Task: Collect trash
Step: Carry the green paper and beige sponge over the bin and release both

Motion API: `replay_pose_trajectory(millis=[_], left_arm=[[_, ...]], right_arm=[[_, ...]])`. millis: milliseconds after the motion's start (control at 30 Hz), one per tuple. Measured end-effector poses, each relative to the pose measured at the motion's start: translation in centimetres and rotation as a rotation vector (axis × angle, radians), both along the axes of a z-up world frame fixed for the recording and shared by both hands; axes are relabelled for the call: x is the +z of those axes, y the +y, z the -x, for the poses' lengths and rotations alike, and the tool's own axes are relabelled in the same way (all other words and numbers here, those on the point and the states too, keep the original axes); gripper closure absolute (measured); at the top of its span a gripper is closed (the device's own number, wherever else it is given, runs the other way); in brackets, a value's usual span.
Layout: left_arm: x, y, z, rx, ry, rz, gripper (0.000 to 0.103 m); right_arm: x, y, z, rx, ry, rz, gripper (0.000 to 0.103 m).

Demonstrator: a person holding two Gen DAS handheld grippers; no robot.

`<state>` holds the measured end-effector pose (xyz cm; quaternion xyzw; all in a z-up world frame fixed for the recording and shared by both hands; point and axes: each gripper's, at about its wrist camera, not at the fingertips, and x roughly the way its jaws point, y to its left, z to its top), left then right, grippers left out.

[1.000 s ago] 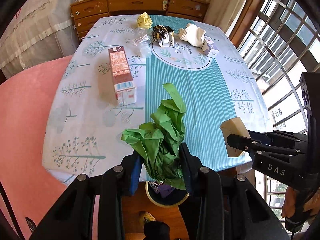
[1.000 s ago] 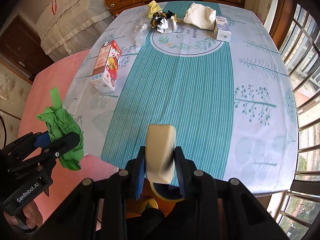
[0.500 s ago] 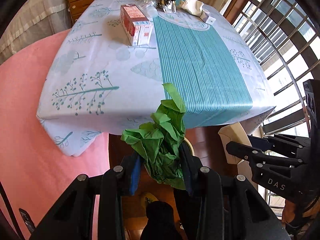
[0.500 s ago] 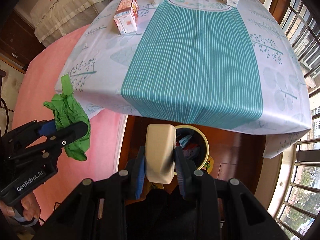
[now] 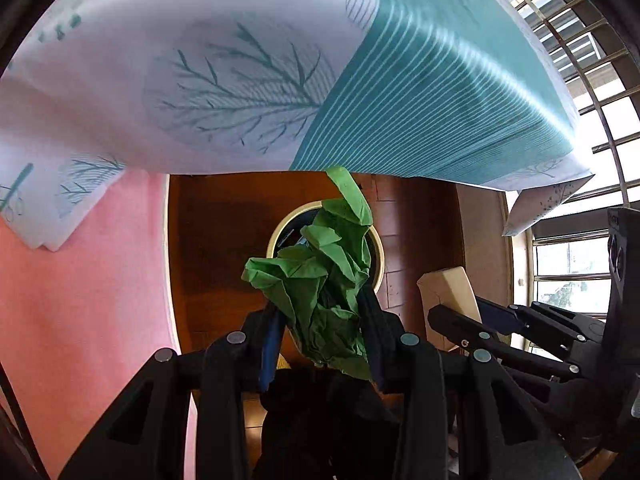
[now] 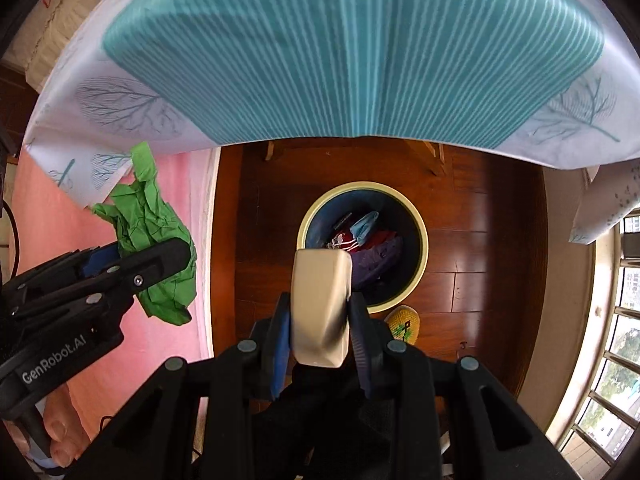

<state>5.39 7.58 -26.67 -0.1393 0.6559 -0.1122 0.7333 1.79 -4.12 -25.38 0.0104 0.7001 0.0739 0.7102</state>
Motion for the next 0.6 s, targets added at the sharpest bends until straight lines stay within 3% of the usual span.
replay_pose_trajectory(millis=[267,433,500,567,600], left_arm=[[-9.6,-3.0,-2.0,0.005,0.045,0.022,0.067],[-14.4,-4.7,-2.4,0.007,0.056,0.050,0.065],[-15.7,-5.5,-2.6,0.008,0.057,0.045,0.053],[-16.6,-6.0,-2.6,0.012,0.061,0.017,0.021],[-16.9,-6.0,-2.6,0.019,0.053,0.003,0.019]], right_arm=[[-10.2,-3.6,-1.0,-0.112,0.029,-0.018,0.075],[-14.8,-5.7,-1.5,-0.161,0.023,-0.045,0.075],[-16.2,-6.4,-1.8,-0.189,0.026,-0.053,0.074],[-17.4,-7.4,-1.9,-0.221,0.039,-0.060,0.074],[-17.6,-7.7,-2.1,-0.235,0.041,-0.060,0.071]])
